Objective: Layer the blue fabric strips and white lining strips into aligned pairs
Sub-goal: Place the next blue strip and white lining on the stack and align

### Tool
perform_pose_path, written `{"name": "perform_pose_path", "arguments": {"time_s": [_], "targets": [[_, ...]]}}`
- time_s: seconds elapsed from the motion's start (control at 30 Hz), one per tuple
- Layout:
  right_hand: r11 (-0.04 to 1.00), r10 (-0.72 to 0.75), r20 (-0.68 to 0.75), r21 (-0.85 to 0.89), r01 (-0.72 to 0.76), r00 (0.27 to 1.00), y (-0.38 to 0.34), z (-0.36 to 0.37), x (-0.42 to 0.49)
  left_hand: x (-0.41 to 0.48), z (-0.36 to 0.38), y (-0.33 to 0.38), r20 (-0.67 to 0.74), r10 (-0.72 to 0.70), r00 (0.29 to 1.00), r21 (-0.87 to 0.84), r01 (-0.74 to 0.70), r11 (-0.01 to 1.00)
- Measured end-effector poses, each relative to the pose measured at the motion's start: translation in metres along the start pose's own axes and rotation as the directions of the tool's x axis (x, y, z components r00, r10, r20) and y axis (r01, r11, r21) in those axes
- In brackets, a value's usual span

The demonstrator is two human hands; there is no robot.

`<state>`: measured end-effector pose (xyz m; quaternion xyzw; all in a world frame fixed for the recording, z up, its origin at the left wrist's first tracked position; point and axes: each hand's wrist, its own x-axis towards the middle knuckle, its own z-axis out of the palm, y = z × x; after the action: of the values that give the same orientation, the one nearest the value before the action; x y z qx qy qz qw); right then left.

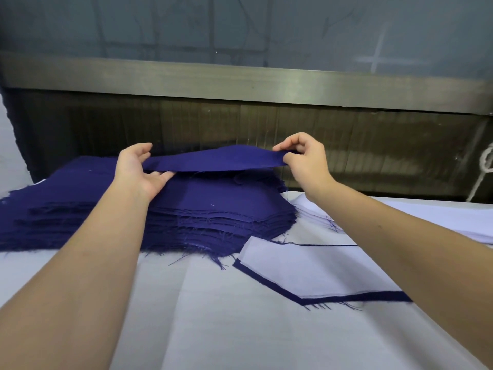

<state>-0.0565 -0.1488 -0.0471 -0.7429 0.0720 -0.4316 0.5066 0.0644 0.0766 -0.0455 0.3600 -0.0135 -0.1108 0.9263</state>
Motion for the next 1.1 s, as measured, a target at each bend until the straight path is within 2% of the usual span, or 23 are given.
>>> {"name": "perform_pose_path", "arguments": {"time_s": [0.23, 0.4, 0.5, 0.57, 0.67, 0.73, 0.87, 1.1], "targets": [[0.999, 0.021, -0.072, 0.032, -0.019, 0.997, 0.0, -0.02, 0.0, 0.001, 0.0, 0.006, 0.049, 0.005, 0.999, -0.018, -0.004, 1.0], [0.999, 0.026, -0.092, 0.021, -0.025, 0.995, 0.003, -0.033, -0.001, 0.006, -0.002, 0.003, 0.031, -0.016, 0.999, 0.008, 0.016, 1.0], [0.999, 0.036, -0.097, 0.015, -0.035, 0.995, 0.007, -0.042, -0.003, 0.013, 0.0, 0.002, -0.038, 0.034, 0.999, 0.021, -0.033, 0.999], [0.999, 0.043, -0.1, -0.004, -0.044, 0.994, 0.009, -0.046, -0.004, 0.016, 0.002, -0.006, -0.157, 0.14, 0.978, 0.186, -0.11, 0.976], [0.998, 0.057, -0.087, -0.028, -0.06, 0.995, 0.012, -0.051, -0.009, 0.007, 0.005, -0.026, -0.316, 0.366, 0.875, 0.469, -0.191, 0.862], [0.997, 0.066, -0.087, -0.043, -0.069, 0.994, 0.013, -0.057, -0.014, 0.0, 0.006, -0.034, -0.289, 0.46, 0.839, 0.532, -0.259, 0.806], [0.992, 0.075, -0.117, -0.095, -0.086, 0.99, 0.012, -0.077, -0.02, -0.014, 0.008, -0.038, -0.144, 0.527, 0.837, 0.606, -0.347, 0.716], [0.978, 0.089, -0.153, -0.171, -0.115, 0.984, 0.008, -0.13, -0.037, -0.038, 0.016, -0.046, 0.057, 0.486, 0.872, 0.687, -0.388, 0.615]]}}
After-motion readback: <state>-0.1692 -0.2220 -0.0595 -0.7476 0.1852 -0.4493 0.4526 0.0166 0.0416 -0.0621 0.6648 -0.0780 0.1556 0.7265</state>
